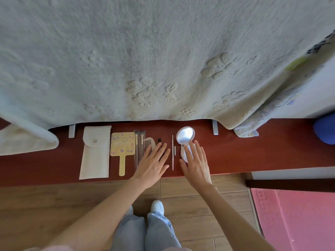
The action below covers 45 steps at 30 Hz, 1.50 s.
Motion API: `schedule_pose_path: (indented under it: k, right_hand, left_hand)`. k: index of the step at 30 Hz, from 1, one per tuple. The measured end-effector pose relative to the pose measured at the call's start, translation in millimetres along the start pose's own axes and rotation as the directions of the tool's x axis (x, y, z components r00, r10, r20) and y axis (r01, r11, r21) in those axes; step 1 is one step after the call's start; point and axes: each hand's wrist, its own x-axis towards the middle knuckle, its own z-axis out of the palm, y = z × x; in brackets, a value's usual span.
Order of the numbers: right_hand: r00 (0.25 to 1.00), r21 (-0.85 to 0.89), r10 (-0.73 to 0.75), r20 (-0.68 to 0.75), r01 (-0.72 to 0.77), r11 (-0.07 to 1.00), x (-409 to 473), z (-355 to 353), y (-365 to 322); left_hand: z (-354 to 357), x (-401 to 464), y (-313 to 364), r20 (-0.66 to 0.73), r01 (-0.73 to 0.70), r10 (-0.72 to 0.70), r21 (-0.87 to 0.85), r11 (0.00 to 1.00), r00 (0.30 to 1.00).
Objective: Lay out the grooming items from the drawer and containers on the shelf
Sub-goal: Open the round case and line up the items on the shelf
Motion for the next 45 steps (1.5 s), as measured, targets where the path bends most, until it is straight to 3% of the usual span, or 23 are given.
schedule_pose_path:
  k: [4, 9, 16, 19, 22, 25, 27, 30, 35, 41, 45]
  right_hand:
    - [0.993, -0.165, -0.107, 0.039, 0.112, 0.98, -1, 1, -19]
    - [0.99, -0.261, -0.047, 0.132, 0.08, 0.962, 7, 5, -30]
    - [0.989, -0.219, -0.025, 0.148, 0.058, 0.974, 6, 11, -37]
    - [0.996, -0.137, -0.039, 0.079, 0.05, 0.989, 0, 6, -37]
    - [0.993, 0.008, 0.119, -0.017, -0.119, 0.993, 0, 1, -28]
    - [0.96, 0.06, 0.271, 0.067, -0.275, 0.959, 4, 0, -14]
    - [0.949, 0.08, 0.289, 0.124, -0.3, 0.95, 6, 1, -6]
    - [0.958, 0.085, 0.273, 0.085, -0.28, 0.956, 6, -1, 0]
    - [0.929, 0.114, 0.368, 0.043, -0.371, 0.922, 2, -5, 7]
    - [0.916, 0.066, 0.401, 0.001, -0.4, 0.914, 0, -6, 15]
    - [0.965, 0.024, 0.211, -0.156, -0.21, 0.977, -1, -7, 1]
  left_hand:
    - [3, -11, -12, 0.036, -0.058, 0.057, 0.03, 0.998, 0.998]
    - [3, -17, -15, 0.047, -0.059, 0.058, 0.015, 0.998, 0.997]
    - [1, -20, -19, 0.068, -0.062, 0.062, -0.004, 0.998, 0.996]
    - [0, -20, -19, 0.069, -0.072, 0.072, -0.006, 0.997, 0.995]
    - [-2, -14, -16, 0.069, -0.108, 0.108, -0.001, 0.994, 0.992]
    - [-4, -3, -11, 0.059, -0.164, 0.163, 0.002, 0.987, 0.985]
    - [-6, 6, -6, 0.06, -0.201, 0.201, 0.007, 0.98, 0.978]
    - [-7, 18, -1, 0.082, -0.238, 0.237, 0.008, 0.971, 0.968]
    - [-7, 24, 3, 0.116, -0.24, 0.237, 0.014, 0.971, 0.965]
    - [-7, 9, -7, 0.09, -0.181, 0.179, 0.023, 0.983, 0.98]
    - [-7, -3, -16, 0.087, -0.139, 0.136, 0.027, 0.99, 0.987]
